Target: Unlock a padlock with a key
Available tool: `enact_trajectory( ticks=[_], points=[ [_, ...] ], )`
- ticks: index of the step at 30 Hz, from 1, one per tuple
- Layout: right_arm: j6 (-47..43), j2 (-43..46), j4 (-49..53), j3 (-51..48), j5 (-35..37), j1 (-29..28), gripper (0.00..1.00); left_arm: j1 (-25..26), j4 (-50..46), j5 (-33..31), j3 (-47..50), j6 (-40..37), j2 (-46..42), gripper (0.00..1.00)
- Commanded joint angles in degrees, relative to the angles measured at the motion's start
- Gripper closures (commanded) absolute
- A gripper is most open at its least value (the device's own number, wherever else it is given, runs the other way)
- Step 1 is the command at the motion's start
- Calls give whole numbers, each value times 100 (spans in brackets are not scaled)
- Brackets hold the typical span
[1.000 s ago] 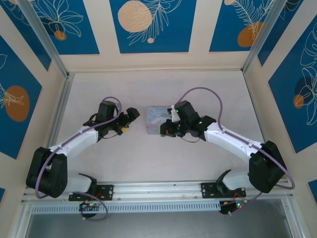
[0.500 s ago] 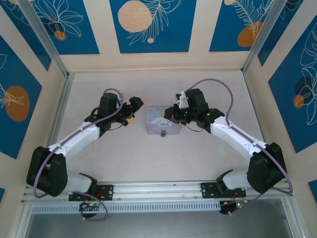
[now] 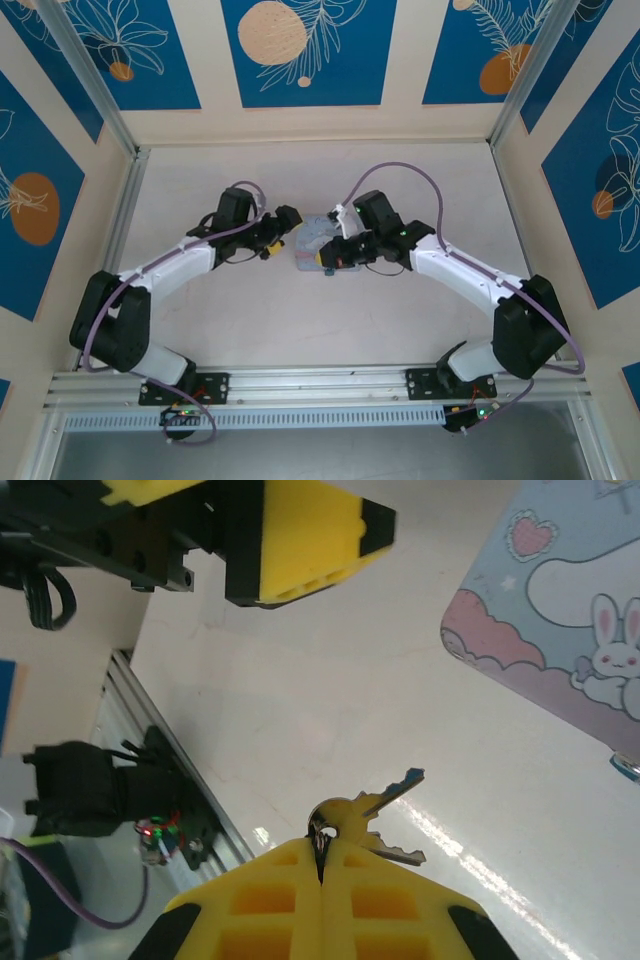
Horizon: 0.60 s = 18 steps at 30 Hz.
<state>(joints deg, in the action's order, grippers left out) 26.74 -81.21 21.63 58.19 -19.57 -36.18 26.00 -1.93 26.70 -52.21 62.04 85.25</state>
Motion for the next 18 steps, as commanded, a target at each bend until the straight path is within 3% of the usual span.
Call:
enact_trajectory(
  ticks=[1,13,18],
  points=[
    [-681,-93,284,209,308,-96,100,187,10,370,-162,28,121,12],
    [-926,-303,340,385,560,-216,100,723,241,444,-139,280,335,27],
    [-942,-375,335,465,599,-240,100,886,327,463,-103,351,443,38]
  ],
)
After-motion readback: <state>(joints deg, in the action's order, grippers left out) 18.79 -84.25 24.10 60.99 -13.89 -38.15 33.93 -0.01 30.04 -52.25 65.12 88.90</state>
